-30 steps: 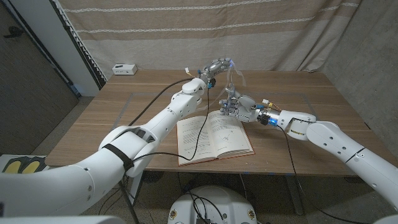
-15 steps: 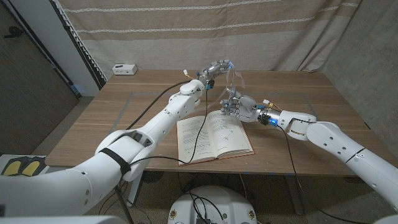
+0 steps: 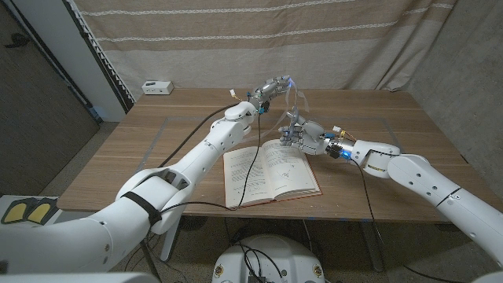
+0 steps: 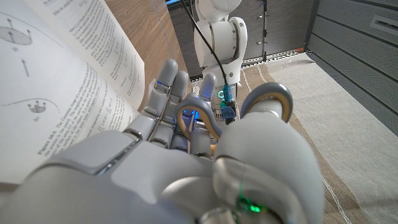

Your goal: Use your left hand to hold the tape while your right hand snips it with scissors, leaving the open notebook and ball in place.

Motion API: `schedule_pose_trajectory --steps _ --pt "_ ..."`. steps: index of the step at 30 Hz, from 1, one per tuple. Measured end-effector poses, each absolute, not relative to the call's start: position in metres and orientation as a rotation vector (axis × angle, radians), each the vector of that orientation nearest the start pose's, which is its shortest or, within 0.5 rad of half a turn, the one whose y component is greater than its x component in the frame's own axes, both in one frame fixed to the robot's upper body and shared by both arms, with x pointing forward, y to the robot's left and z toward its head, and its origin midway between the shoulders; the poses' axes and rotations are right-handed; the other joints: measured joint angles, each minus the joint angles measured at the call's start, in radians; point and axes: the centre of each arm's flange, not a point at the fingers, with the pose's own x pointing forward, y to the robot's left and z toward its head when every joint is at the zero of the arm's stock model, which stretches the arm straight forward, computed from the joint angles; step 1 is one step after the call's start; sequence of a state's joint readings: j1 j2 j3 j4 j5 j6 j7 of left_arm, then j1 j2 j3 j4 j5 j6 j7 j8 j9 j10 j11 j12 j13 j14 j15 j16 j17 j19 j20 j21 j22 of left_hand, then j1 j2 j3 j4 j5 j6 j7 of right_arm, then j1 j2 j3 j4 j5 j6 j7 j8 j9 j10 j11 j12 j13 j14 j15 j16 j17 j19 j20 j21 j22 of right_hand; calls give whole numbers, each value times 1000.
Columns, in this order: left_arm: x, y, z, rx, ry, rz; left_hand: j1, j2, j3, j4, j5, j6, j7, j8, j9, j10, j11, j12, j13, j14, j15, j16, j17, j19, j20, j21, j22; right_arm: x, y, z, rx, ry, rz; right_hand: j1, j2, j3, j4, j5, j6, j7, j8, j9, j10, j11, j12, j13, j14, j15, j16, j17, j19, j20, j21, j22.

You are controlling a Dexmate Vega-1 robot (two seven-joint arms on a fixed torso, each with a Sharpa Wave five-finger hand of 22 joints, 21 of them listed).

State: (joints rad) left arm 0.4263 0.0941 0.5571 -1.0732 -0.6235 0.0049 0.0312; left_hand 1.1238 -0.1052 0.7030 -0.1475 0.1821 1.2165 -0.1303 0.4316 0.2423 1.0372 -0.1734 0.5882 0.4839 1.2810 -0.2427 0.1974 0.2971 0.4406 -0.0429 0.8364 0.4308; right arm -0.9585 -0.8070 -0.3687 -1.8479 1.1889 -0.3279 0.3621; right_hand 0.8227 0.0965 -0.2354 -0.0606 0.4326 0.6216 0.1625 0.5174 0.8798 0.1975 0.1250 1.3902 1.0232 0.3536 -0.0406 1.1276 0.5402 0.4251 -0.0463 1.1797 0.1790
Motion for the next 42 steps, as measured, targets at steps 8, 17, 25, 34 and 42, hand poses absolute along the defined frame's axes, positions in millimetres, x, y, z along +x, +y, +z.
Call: schedule_pose_trajectory --steps 8,17,25,34,42 --pt "690 54 94 -138 -459 -460 -3 -3 4 -4 0 11 0 0 -6 0 0 4 0 0 0 0 0 0 0 11 -4 546 -198 -29 169 -150 925 0 0 0 0 0 0 0 0 0 0 0 0 0 0 0 0 -3 0 0 -4 0" --pt "690 54 90 -137 -453 -485 1 -7 4 -4 0 11 0 0 -5 0 0 4 -4 0 0 0 -5 0 0 18 -9 547 -206 -29 177 -163 896 0 0 0 0 -4 0 0 0 0 0 0 0 0 0 0 -4 -3 6 6 -4 0" --pt "691 54 85 -140 -446 -503 -4 -12 6 -2 0 11 0 0 2 3 -3 4 -5 0 0 0 -5 -9 -2 18 -9 547 -211 -27 181 -171 884 0 0 -2 -2 -4 5 6 -7 0 -2 2 -1 -3 0 0 -12 -2 11 0 -8 0" --pt "693 53 81 -143 -439 -519 -4 -12 7 -1 7 11 0 0 2 3 -3 2 -4 0 0 0 -5 -9 -2 26 -14 548 -211 -28 182 -170 881 0 0 -4 -4 -4 3 7 -11 0 -3 3 -1 -7 7 -4 -12 0 11 0 -11 0" --pt "695 52 80 -143 -436 -525 -4 -12 7 -1 7 11 0 0 2 3 -3 2 -4 0 0 0 -5 -12 2 29 -18 548 -212 -27 181 -169 882 0 0 -4 -4 -4 3 7 -11 0 -3 3 -1 -7 8 -4 -12 1 11 0 -11 0"
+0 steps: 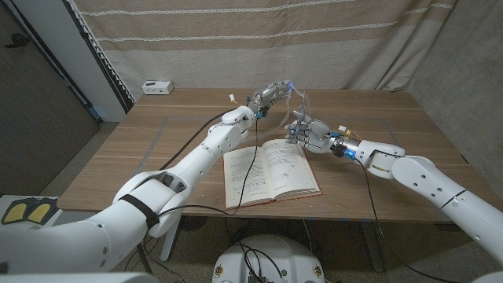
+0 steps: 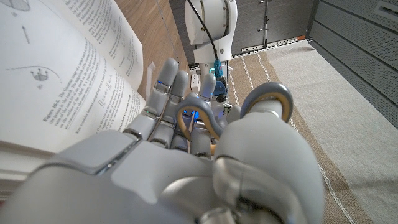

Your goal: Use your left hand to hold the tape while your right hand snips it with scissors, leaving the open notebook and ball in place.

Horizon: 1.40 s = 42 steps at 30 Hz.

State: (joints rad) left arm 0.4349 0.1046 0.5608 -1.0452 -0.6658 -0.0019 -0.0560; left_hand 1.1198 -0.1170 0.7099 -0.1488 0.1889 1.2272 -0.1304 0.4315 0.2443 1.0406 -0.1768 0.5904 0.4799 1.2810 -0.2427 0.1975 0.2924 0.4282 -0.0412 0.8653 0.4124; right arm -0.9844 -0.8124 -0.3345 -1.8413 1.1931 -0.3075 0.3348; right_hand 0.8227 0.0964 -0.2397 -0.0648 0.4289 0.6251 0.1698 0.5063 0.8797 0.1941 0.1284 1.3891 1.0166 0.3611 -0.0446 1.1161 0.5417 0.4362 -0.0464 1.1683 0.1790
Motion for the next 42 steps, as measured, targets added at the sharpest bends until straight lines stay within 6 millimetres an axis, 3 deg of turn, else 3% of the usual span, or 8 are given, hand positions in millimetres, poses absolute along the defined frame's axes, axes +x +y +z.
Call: schedule_pose_trajectory --steps 27,42 --pt "696 52 80 -134 -428 -552 -3 -3 3 -3 0 0 0 -7 -3 0 0 9 0 0 0 0 0 -5 -5 20 -9 551 -213 -25 170 -166 883 -12 -1 -3 3 0 -4 3 -27 -14 -3 8 0 -7 3 4 -29 -9 5 5 -15 0" --pt "695 54 76 -132 -416 -563 -3 -3 7 1 -1 5 5 -7 -3 0 0 9 -5 4 4 0 0 -11 0 30 -18 551 -214 -23 166 -169 871 -12 -1 -6 6 0 -4 3 -27 -14 -1 10 -1 -17 3 4 -33 -11 5 5 -18 0"
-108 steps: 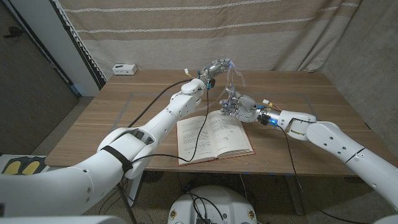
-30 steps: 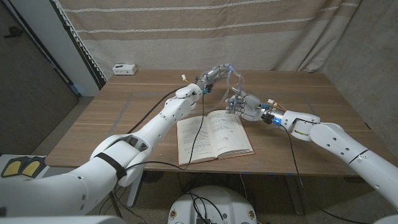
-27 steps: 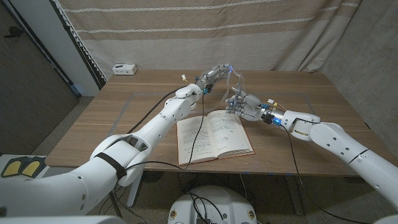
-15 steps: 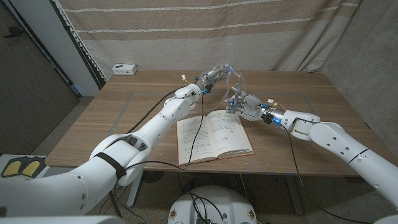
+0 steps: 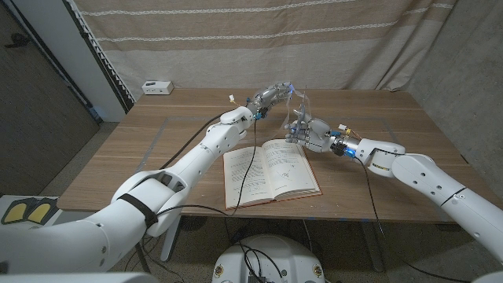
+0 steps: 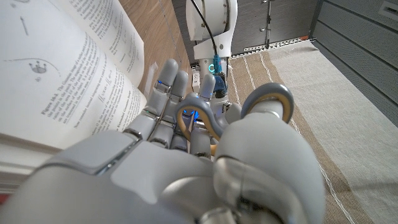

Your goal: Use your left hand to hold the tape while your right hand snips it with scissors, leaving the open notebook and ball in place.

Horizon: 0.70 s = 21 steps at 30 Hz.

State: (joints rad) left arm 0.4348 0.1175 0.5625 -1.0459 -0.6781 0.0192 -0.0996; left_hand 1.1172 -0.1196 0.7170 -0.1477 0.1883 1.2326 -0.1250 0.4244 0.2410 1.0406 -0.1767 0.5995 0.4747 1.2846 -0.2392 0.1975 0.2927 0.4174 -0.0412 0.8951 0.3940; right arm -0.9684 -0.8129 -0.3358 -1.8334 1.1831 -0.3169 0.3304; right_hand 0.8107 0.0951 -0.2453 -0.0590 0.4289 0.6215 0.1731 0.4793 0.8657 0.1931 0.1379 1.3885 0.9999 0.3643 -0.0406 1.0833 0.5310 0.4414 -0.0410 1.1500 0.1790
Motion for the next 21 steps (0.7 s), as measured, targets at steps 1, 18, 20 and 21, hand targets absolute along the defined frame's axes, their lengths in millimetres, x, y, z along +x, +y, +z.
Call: schedule_pose_trajectory --steps 1,18,20,21 --pt "695 54 76 -132 -416 -563 0 0 0 0 0 0 0 0 0 0 0 0 0 0 0 2 0 0 0 0 0 551 -215 -22 166 -170 869 0 0 0 0 0 0 0 -5 0 0 0 0 0 0 0 0 0 0 0 0 0" --pt "695 55 74 -135 -410 -566 0 0 4 -4 0 0 0 0 0 4 4 4 0 0 0 7 0 -4 -4 11 -5 551 -214 -19 156 -175 876 39 20 24 -24 0 16 -2 -8 0 16 -13 9 4 13 -2 0 -3 8 -5 -4 0" --pt "696 55 73 -135 -408 -565 0 0 4 -4 0 0 0 0 0 4 4 4 0 0 0 7 0 -3 -4 11 -7 551 -213 -19 154 -174 878 43 23 28 -28 0 16 -2 -8 0 16 -13 14 8 13 -2 0 -3 8 -5 -4 0" --pt "696 55 73 -136 -407 -565 0 0 4 -4 0 0 0 0 0 4 4 4 0 0 0 7 0 -3 -4 14 -9 551 -213 -19 154 -173 878 48 26 28 -28 0 16 -2 -8 0 16 -13 14 9 13 -2 0 -3 8 -5 -4 0"
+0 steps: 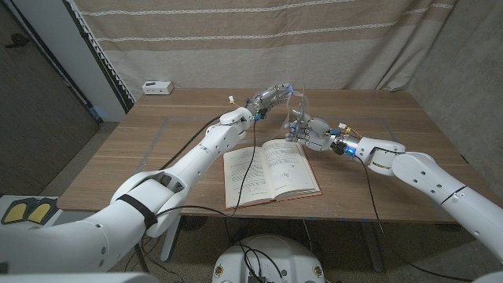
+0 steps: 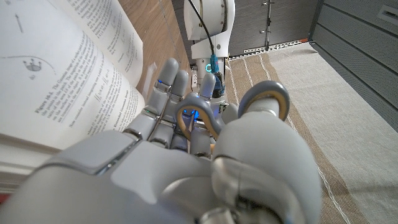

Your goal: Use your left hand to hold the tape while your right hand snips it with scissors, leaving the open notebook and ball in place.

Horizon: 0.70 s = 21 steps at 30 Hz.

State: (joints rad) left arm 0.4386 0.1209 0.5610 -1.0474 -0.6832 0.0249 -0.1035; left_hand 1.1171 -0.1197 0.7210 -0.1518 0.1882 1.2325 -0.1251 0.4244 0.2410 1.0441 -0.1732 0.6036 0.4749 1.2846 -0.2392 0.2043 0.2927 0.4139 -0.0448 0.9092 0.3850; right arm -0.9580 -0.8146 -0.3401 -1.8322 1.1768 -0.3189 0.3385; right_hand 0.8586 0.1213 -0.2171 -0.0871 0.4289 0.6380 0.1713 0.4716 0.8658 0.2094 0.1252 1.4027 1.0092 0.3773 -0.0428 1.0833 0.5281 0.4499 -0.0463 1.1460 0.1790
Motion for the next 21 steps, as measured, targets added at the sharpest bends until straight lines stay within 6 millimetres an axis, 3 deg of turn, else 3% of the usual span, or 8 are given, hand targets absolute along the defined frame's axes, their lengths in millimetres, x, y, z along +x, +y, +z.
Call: schedule_pose_trajectory --steps 4,10,13,18,21 --pt "696 56 72 -137 -405 -564 -3 -3 3 3 0 0 0 0 0 0 0 0 0 0 0 0 0 0 0 1 0 552 -213 -20 153 -171 878 39 25 21 -21 4 8 -7 0 -1 9 -9 2 -9 2 2 0 -5 0 0 0 0" --pt "697 56 71 -138 -402 -563 -3 -3 4 4 0 2 2 0 0 0 0 0 -3 0 0 0 0 0 0 5 0 552 -213 -20 151 -166 877 124 79 97 -35 8 43 -22 -7 -24 41 -30 -10 -48 18 0 5 -14 0 0 -1 5" --pt "698 57 69 -137 -399 -564 -3 -3 4 4 0 4 4 0 0 0 0 0 -3 0 0 0 1 0 0 5 -5 553 -214 -20 151 -163 872 172 96 181 -17 -2 61 -35 -25 -45 65 -56 -17 -82 36 0 5 -22 -22 0 7 11" --pt "698 57 71 -132 -407 -568 -3 -3 8 0 0 4 4 0 0 0 0 0 -5 4 -4 0 2 -4 -4 9 -5 553 -214 -20 151 -158 864 263 96 351 21 -63 95 -63 -58 -81 81 -104 -10 -110 49 -2 5 -22 -52 2 52 24" --pt "698 57 72 -130 -409 -568 -3 -3 8 0 0 4 4 0 0 0 0 -1 -5 4 -4 0 2 -4 -4 9 -5 554 -213 -19 150 -157 864 299 96 419 34 -97 105 -62 -74 -94 87 -110 0 -119 54 -4 5 -16 -57 0 80 28"
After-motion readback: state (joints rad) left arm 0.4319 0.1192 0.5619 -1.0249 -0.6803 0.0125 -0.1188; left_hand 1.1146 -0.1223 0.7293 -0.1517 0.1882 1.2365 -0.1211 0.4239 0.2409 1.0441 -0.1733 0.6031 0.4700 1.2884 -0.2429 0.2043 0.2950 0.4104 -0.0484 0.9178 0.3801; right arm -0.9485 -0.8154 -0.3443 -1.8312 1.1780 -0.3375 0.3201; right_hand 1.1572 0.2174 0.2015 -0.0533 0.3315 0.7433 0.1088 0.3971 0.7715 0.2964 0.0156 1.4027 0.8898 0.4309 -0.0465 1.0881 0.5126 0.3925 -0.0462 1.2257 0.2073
